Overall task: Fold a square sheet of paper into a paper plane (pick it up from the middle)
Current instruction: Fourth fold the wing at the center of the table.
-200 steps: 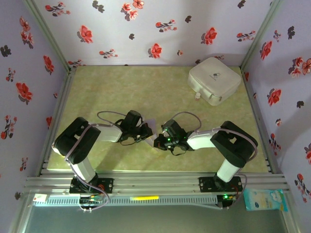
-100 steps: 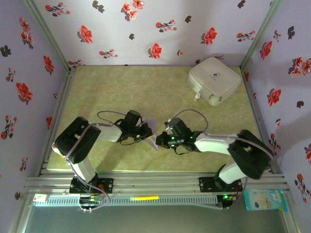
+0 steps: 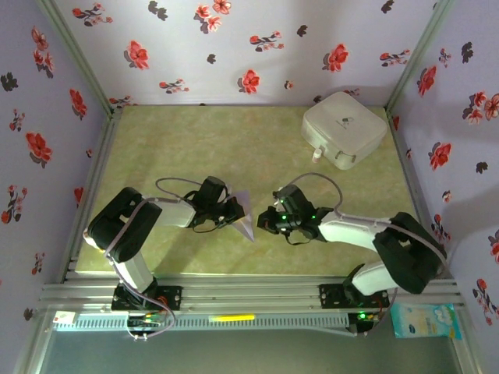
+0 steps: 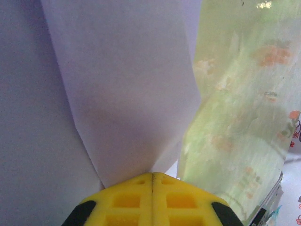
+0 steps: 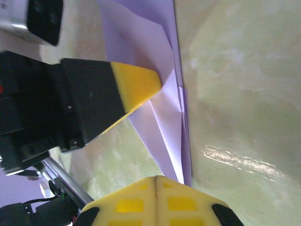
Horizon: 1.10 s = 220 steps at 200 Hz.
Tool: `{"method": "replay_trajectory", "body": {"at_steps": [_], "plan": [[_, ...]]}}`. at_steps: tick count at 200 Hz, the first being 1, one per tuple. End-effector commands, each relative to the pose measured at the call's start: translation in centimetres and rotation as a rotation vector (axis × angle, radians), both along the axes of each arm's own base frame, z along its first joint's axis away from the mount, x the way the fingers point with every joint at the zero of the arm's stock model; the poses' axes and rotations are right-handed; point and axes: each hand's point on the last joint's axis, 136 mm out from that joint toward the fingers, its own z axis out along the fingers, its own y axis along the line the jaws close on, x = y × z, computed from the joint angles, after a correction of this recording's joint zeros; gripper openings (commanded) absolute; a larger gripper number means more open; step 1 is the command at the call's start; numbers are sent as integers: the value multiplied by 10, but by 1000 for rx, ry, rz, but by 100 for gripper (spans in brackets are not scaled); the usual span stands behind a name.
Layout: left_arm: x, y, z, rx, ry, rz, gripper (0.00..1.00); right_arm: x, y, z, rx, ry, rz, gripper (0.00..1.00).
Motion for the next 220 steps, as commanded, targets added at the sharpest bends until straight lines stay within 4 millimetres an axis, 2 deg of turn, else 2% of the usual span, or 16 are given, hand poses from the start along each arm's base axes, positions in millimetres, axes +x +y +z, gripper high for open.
{"method": "replay_trajectory", "body": {"at_steps": [1, 42, 57, 94, 148, 178, 220], "plan": [[-5, 14, -21, 70, 26, 2, 2, 3, 26, 14, 68, -14, 49, 3], [-6, 14, -22, 70, 30, 0, 2, 7, 47, 2, 102, 31, 67, 3], [-6, 14, -22, 67, 31, -1, 1, 7, 48, -5, 91, 42, 67, 2], [-6, 14, -21, 64, 28, 0, 2, -2, 38, -37, 42, 111, 59, 2], [-7, 16, -23, 70, 35, 7, 1, -35, 23, -57, 49, 180, 60, 2], [-7, 17, -25, 70, 42, 16, 1, -53, 17, -58, 40, 192, 86, 3], [-6, 19, -26, 72, 46, 34, 1, -66, 3, -59, -9, 195, 110, 3]]}}
